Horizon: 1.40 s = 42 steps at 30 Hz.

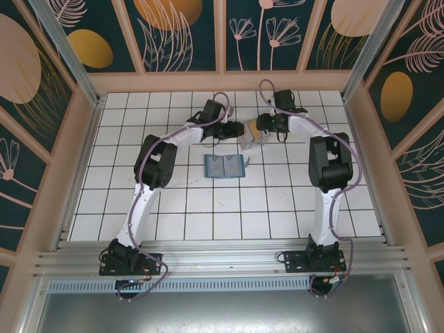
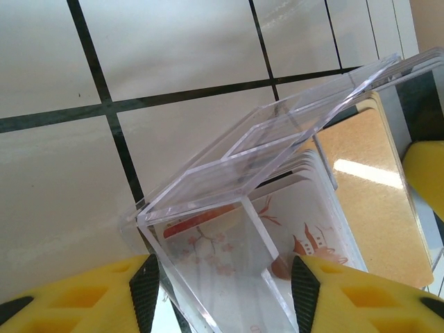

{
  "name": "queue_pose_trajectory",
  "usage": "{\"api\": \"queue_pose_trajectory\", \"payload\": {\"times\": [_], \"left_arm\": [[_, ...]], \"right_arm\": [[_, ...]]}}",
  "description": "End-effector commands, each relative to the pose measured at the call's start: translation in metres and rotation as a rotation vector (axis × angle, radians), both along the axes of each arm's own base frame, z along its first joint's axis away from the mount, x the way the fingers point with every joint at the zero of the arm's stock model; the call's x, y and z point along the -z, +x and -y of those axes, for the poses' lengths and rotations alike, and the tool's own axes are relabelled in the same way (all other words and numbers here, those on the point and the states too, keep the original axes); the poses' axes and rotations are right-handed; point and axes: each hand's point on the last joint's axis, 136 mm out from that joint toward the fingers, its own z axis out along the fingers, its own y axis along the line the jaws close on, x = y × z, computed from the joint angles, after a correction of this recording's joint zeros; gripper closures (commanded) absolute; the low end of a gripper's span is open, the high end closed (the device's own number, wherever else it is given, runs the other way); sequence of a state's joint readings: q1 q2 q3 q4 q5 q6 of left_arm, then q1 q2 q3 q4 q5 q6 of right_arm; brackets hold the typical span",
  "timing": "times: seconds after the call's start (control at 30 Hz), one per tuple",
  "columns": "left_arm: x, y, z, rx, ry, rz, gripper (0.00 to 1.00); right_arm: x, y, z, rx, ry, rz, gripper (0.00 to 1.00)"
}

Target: Put the credit cards into the card holder

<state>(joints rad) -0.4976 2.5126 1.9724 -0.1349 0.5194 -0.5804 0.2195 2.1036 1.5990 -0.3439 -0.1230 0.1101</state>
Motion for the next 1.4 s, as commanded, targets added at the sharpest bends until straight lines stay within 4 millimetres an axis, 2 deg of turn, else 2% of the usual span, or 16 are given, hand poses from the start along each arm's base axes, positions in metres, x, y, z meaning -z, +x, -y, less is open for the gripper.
{"api": "queue_pose_trajectory", "payload": {"times": [0.0, 0.23, 0.53, 0.7, 0.93, 1.13, 1.37], "left_arm": [[0.023, -0.017, -0.006, -0.001, 0.051, -0.08, 0.45], [0.022, -0.017, -0.007, -0.005, 0.05, -0.076, 0.45], [0.018, -0.016, -0.006, -0.007, 0.045, -0.07, 0.45], [0.018, -0.016, -0.006, -0.006, 0.044, -0.071, 0.46], [0.017, -0.016, -0.005, -0.005, 0.04, -0.073, 0.46], [0.015, -0.016, -0.006, -0.007, 0.041, -0.069, 0.46], [0.016, -0.016, -0.006, -0.007, 0.039, -0.069, 0.47]], "right_arm": [[-0.027, 0.0, 0.018, 0.048, -0.024, 0.049, 0.4], [-0.034, 0.001, 0.02, 0.053, -0.018, 0.064, 0.4], [-0.037, 0.0, 0.012, 0.022, 0.019, 0.062, 0.49], [-0.046, -0.002, 0.003, -0.017, 0.034, 0.08, 0.49], [-0.036, -0.002, -0.001, -0.026, 0.007, 0.056, 0.48], [-0.029, -0.003, 0.002, -0.017, -0.009, 0.038, 0.51], [-0.048, -0.001, 0.01, 0.004, -0.036, 0.079, 0.55]]}}
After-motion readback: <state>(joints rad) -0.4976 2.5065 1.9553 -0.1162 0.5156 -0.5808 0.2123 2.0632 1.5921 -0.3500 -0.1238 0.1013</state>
